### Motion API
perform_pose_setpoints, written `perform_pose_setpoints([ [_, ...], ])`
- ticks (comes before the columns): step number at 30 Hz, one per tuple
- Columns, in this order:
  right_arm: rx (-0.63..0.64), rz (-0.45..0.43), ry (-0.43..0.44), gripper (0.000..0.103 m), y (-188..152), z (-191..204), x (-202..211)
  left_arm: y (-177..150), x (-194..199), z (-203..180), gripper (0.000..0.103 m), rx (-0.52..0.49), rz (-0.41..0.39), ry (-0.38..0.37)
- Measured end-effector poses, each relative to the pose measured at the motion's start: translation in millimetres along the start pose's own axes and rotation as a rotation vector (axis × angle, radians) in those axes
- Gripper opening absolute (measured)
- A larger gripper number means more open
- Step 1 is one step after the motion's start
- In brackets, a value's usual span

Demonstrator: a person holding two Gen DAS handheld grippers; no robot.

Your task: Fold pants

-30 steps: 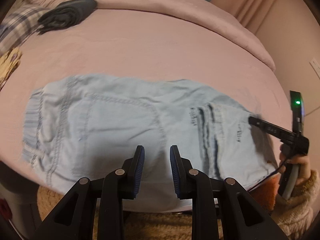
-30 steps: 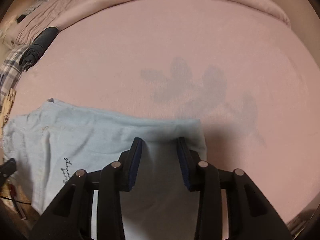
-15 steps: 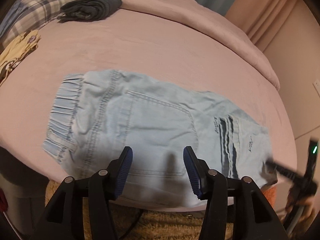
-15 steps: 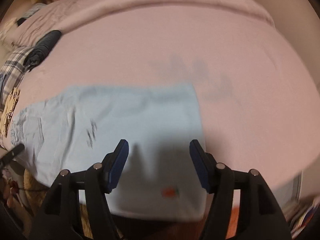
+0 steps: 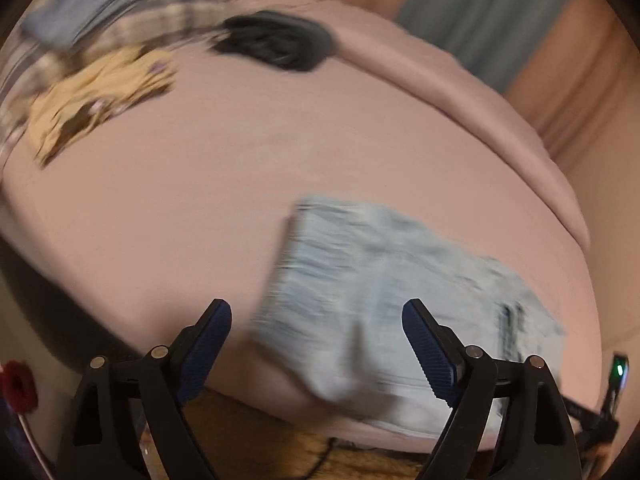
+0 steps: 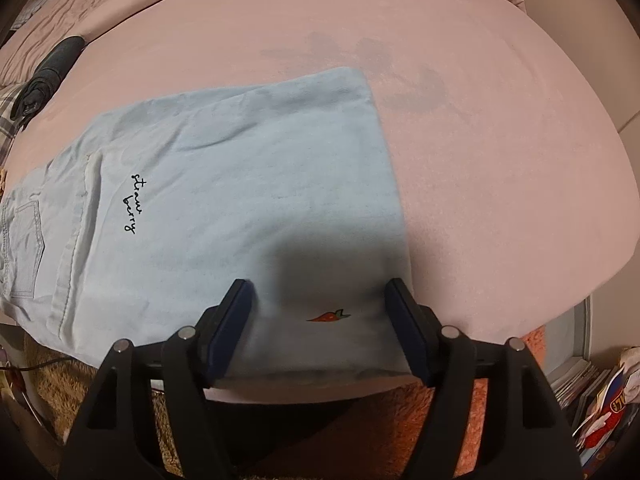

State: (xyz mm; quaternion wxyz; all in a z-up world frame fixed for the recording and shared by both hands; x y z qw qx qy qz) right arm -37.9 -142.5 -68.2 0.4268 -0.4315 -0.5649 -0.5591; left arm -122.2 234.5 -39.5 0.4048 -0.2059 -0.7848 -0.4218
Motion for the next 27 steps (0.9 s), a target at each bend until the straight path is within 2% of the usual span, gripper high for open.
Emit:
perform_pose_setpoints([
  [3, -0.012, -0.002, -0.026, 0.070, 4.2, 7.9, -1.4, 0.8, -15.9, 16.0, 0.087, 0.033, 0.030, -0.009],
  [5, -0.011, 0.002, -0.081, 0.069, 9.9, 13.1, 2.4, -0.8, -24.4, 19.0, 0.087, 0.024, 0.055, -0.006],
  [7, 0.018, -0.041, -0.093, 0.067, 16.4, 27.3, 15.1, -1.4, -34.1, 21.9, 0.087, 0.021, 0.079, -0.021],
  [11, 0.137, -0.136, 0.042, 0.069, 29.8, 83.1, 41.3, 1.7, -43.6, 24.1, 0.090, 0.055, 0.070, -0.075],
  [14, 0.189, -0.086, 0.119, 0.069, 35.1, 119.5, 25.0, 2.5, -49.3, 22.0, 0.091, 0.072, 0.052, -0.078],
  [18, 0.252, 0.019, 0.144, 0.069, 27.7, 150.2, -5.9, 2.4, -52.1, 12.0, 0.089, 0.086, 0.052, -0.105],
  [21, 0.304, 0.022, 0.098, 0.074, 35.1, 165.0, -17.1, -0.7, -52.9, 6.1, 0.079, 0.087, 0.058, -0.153],
  [22, 0.305, 0.025, 0.096, 0.074, 38.2, 170.2, -18.2, -0.7, -53.2, 5.1, 0.078, 0.079, 0.054, -0.145],
  [24, 0.311, 0.025, 0.082, 0.074, 46.1, 182.2, -21.2, -1.9, -54.1, 2.8, 0.065, 0.042, 0.047, -0.097],
  [25, 0.320, 0.023, 0.065, 0.074, 45.7, 185.6, -23.2, -1.0, -54.4, 3.5, 0.063, 0.037, 0.046, -0.100],
  [27, 0.331, 0.013, 0.053, 0.074, 45.6, 191.8, -22.8, -0.6, -53.0, 4.1, 0.050, 0.047, 0.058, -0.135],
])
Point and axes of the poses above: each gripper's, at about its wrist camera, not at the fingertips, and x roughly against the way its jaws point, z to its left, y to its top, the point moved 3 cm from there along -x, roughly the way its jaws point, and after that the axes turned 2 degrees about -x, right-handed, at the moved point
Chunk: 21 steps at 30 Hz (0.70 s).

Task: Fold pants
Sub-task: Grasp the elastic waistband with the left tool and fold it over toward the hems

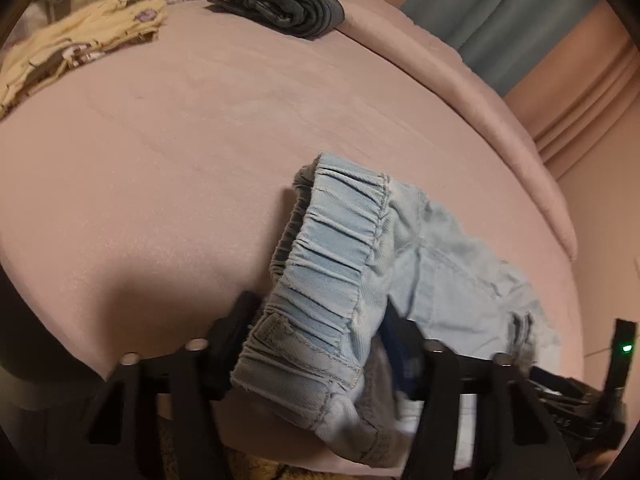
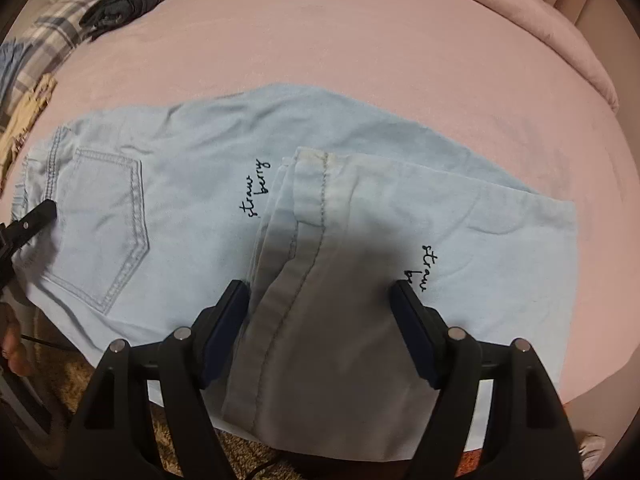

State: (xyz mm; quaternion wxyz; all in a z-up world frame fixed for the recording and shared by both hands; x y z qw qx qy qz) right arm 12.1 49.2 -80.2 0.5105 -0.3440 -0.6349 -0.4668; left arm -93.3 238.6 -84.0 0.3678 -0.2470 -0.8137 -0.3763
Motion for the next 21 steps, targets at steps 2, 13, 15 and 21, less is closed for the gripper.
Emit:
perform_pose_setpoints([
  [2, -0.004, 0.005, 0.002, 0.075, -5.0, 5.8, -0.7, 1.9, 1.2, 1.3, 0.045, 0.020, 0.013, -0.035],
  [13, -0.039, 0.001, 0.003, 0.075, -28.2, 6.4, 13.3, 7.1, 16.3, -3.0, 0.036, 0.016, 0.039, -0.059],
  [15, -0.029, -0.002, 0.015, 0.075, -30.2, 4.9, 11.8, 8.8, 20.7, -5.7, 0.036, 0.014, 0.030, -0.058],
  [21, -0.004, -0.020, 0.033, 0.075, -41.2, 15.9, 6.5, 11.0, 30.6, -16.0, 0.035, -0.008, 0.005, -0.034],
])
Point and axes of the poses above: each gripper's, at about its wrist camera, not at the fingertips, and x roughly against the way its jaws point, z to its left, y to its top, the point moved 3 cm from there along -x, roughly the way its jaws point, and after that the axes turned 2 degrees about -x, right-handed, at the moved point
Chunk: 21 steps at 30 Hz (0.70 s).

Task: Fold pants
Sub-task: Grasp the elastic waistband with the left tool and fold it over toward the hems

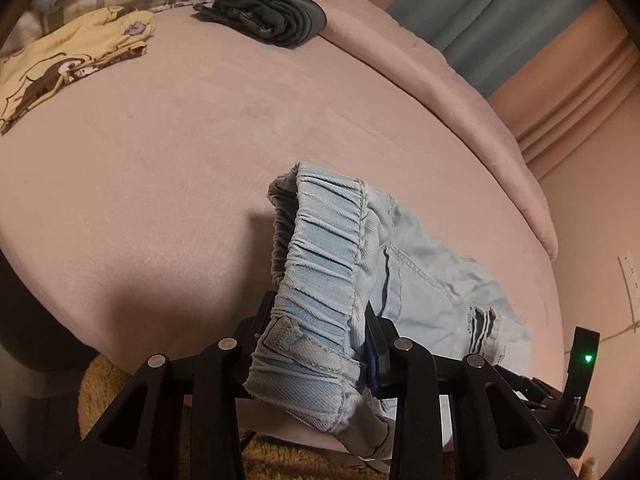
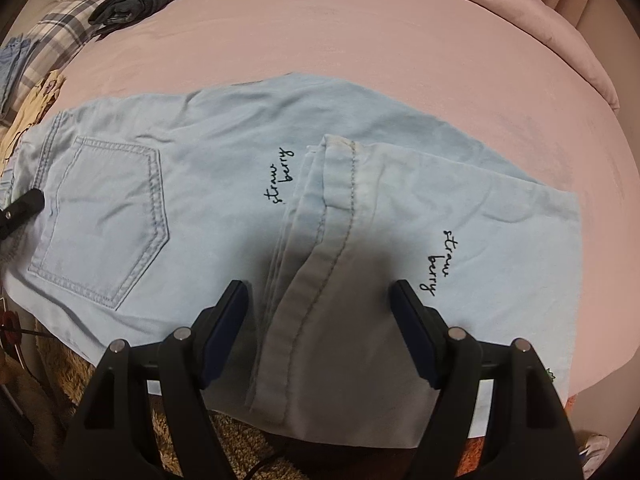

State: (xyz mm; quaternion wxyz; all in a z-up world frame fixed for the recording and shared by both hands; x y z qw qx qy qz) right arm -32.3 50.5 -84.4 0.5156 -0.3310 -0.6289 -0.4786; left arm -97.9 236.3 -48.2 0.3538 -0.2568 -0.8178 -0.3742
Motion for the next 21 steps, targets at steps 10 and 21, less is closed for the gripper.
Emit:
perform_pose_setpoints([
  [10, 0.034, -0.022, 0.095, 0.072, -8.2, -12.9, 12.3, -3.3, 14.9, -23.1, 0.035, -0.011, -0.059, 0.056],
  [21, 0.046, -0.080, 0.158, 0.072, -13.8, -45.2, 36.4, -2.1, 27.4, -53.8, 0.034, -0.047, -0.109, 0.127],
])
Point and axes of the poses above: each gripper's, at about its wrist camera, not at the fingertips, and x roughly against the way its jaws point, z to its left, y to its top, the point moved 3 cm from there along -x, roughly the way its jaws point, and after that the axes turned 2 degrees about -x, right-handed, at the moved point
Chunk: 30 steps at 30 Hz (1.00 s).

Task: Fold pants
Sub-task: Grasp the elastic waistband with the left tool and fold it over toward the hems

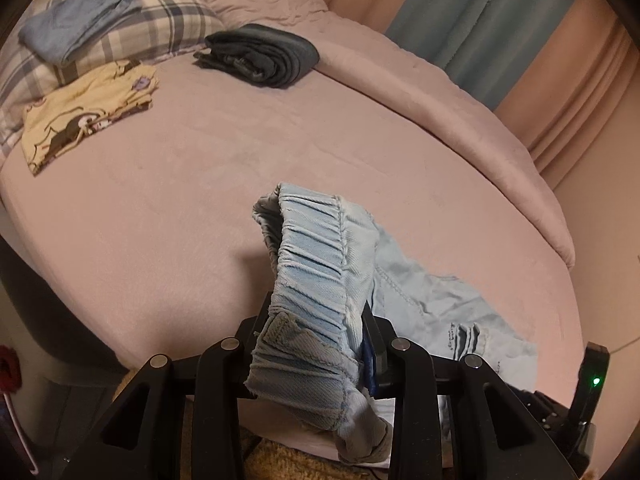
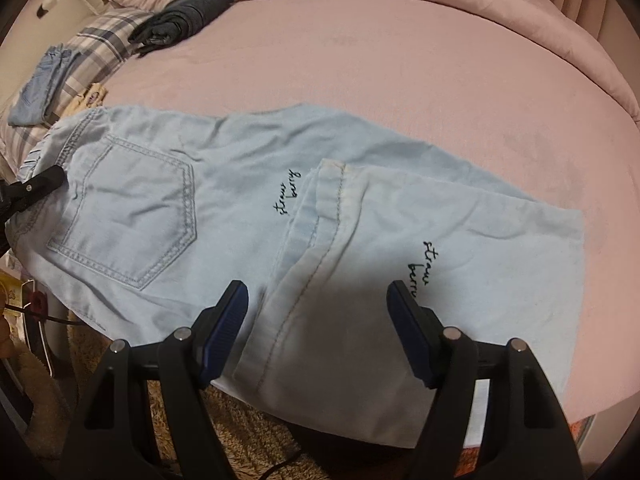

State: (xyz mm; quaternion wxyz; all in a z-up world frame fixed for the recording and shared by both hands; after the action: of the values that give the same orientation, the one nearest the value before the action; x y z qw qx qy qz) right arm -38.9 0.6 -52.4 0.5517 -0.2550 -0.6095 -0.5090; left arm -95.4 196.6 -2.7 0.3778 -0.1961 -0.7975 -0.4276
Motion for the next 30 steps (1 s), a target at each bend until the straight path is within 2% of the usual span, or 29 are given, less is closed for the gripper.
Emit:
perform_pose_setpoints([
  [3, 0.016, 0.040, 0.061, 0.073, -10.2, 6.2, -14.9, 1.4, 1.8, -2.4, 0.033, 0.000, -0.002, 0.004],
  [7, 0.088, 0.016, 0.007, 0.074, -17.9, 15.1, -15.3, 4.5, 7.3, -12.2, 0.032, -0.024, -0.008, -0.004],
  [12, -0.002, 0.005, 0.062, 0.071, -18.2, -6.7, -4.0, 10.1, 21.8, -48.4, 0.028, -0.111, -0.042, -0.058],
  [18, -0.108, -0.055, 0.048, 0.071, -23.1, -47.3, 21.9, 10.6, 24.1, -107.1, 0.026, -0.238, -0.036, -0.170],
  [22, -0.173, -0.111, 0.040, 0.071, -31.2, -77.0, 45.4, 2.9, 13.8, -152.3, 0.026, -0.322, -0.002, -0.256],
  [26, -0.257, -0.149, 0.013, 0.071, -41.5, -112.6, 60.9, -15.9, -10.5, -191.8, 0.023, -0.392, 0.075, -0.338],
  [30, -0.344, -0.149, -0.006, 0.071, -60.4, -143.5, 65.0, -40.0, -44.4, -220.9, 0.023, -0.444, 0.161, -0.372],
])
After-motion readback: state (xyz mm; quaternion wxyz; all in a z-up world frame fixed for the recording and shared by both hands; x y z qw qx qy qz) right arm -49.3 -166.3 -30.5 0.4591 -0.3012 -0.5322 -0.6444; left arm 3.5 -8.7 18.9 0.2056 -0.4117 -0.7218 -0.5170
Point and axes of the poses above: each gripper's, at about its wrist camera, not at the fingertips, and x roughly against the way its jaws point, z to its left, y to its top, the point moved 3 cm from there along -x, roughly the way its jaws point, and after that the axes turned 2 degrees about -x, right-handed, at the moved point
